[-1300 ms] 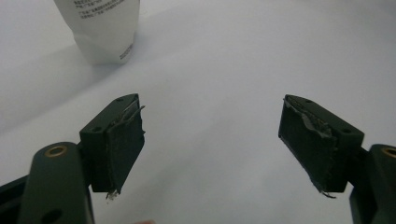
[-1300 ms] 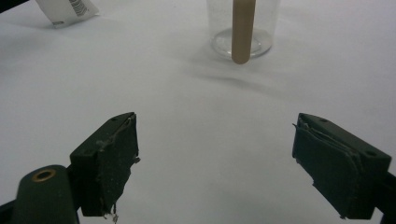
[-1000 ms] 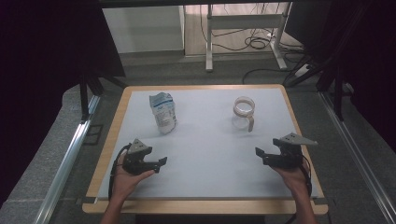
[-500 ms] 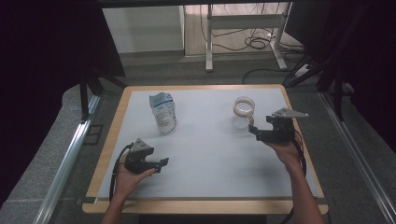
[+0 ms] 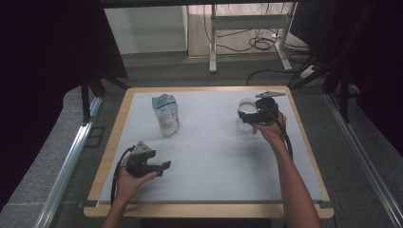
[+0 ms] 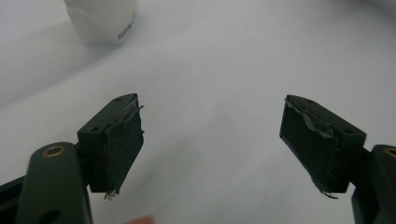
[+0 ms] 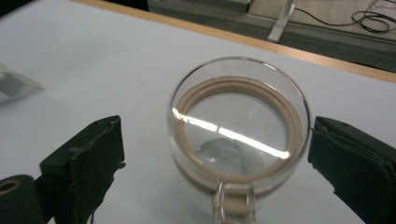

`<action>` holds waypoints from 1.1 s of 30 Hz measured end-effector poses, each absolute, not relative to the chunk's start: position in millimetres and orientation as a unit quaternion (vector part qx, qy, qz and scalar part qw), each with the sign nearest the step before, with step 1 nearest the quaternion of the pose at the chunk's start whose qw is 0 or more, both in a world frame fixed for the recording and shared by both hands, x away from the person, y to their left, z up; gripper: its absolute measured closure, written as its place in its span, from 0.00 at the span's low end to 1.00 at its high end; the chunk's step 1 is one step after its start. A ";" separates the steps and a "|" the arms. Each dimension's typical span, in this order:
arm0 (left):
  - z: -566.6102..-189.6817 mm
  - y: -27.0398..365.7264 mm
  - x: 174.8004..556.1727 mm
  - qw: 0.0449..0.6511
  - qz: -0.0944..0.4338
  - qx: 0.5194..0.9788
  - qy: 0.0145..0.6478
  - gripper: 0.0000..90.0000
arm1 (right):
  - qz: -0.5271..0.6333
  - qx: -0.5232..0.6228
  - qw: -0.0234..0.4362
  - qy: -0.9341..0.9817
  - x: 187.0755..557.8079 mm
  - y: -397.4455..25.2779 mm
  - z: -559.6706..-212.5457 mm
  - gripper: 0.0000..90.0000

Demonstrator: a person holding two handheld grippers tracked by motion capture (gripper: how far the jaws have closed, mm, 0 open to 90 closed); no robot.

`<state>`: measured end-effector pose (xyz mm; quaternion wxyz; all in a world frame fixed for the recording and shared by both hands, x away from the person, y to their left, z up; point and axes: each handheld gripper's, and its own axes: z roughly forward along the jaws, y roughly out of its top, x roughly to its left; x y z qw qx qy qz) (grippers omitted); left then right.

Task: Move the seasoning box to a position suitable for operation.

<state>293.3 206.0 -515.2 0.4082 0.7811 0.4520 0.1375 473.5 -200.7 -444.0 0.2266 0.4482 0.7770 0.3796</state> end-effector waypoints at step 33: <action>-522.3 215.2 294.1 0.405 0.146 0.779 0.456 0.23 | 0.356 0.419 0.205 0.810 480.1 -193.2 -448.2 0.13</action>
